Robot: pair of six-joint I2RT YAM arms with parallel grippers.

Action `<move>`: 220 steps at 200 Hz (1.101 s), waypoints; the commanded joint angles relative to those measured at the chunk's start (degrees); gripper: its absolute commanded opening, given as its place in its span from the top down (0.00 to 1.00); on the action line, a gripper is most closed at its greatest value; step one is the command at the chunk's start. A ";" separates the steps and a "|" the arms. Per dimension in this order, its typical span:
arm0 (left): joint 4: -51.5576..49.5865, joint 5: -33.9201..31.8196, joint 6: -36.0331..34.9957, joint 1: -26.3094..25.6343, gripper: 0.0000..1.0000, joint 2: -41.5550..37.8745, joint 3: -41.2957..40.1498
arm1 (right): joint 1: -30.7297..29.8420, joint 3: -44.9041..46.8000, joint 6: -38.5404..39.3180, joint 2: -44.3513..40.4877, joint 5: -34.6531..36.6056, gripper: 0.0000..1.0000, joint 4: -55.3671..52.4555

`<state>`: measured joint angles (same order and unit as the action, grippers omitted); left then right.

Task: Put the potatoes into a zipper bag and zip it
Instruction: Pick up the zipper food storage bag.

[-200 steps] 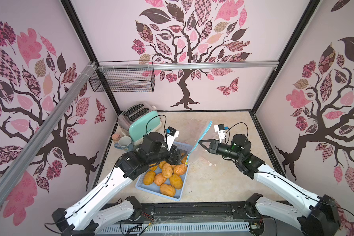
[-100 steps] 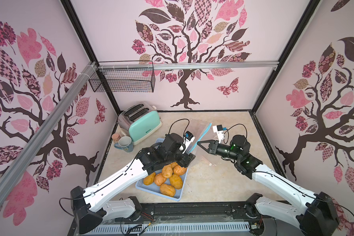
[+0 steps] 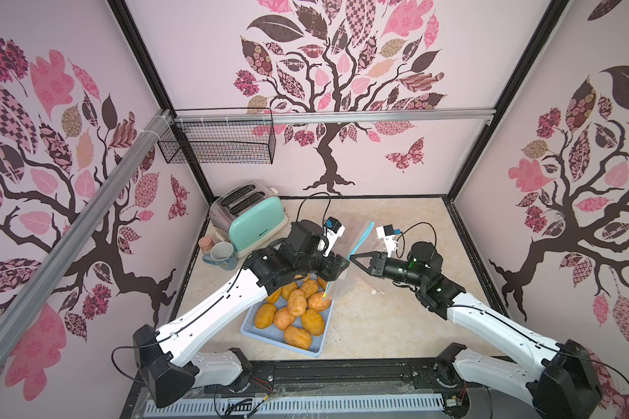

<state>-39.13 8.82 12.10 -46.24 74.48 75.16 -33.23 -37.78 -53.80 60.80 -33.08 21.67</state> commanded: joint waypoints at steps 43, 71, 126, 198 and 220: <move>1.02 1.73 -1.70 0.36 0.52 1.17 1.18 | -0.96 -1.29 1.41 0.20 -1.27 1.00 -0.14; 1.39 1.55 -1.51 0.60 0.61 1.58 1.05 | -1.35 -1.08 1.59 0.29 -1.24 1.00 -0.14; 1.83 1.46 -1.03 1.50 0.78 1.76 0.10 | -2.00 -0.79 1.95 0.55 -1.02 1.00 -0.08; 2.60 2.61 -1.11 1.73 0.98 1.55 -1.06 | -2.45 -0.33 2.18 0.81 -1.14 1.00 0.38; 2.62 1.98 -0.97 1.73 1.00 1.34 -1.33 | -2.45 -0.39 2.29 0.82 -1.17 1.00 0.33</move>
<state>-38.79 11.62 11.03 -44.71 75.94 75.09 -35.03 -37.80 -52.47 61.04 -32.86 21.50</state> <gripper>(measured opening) 0.050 0.039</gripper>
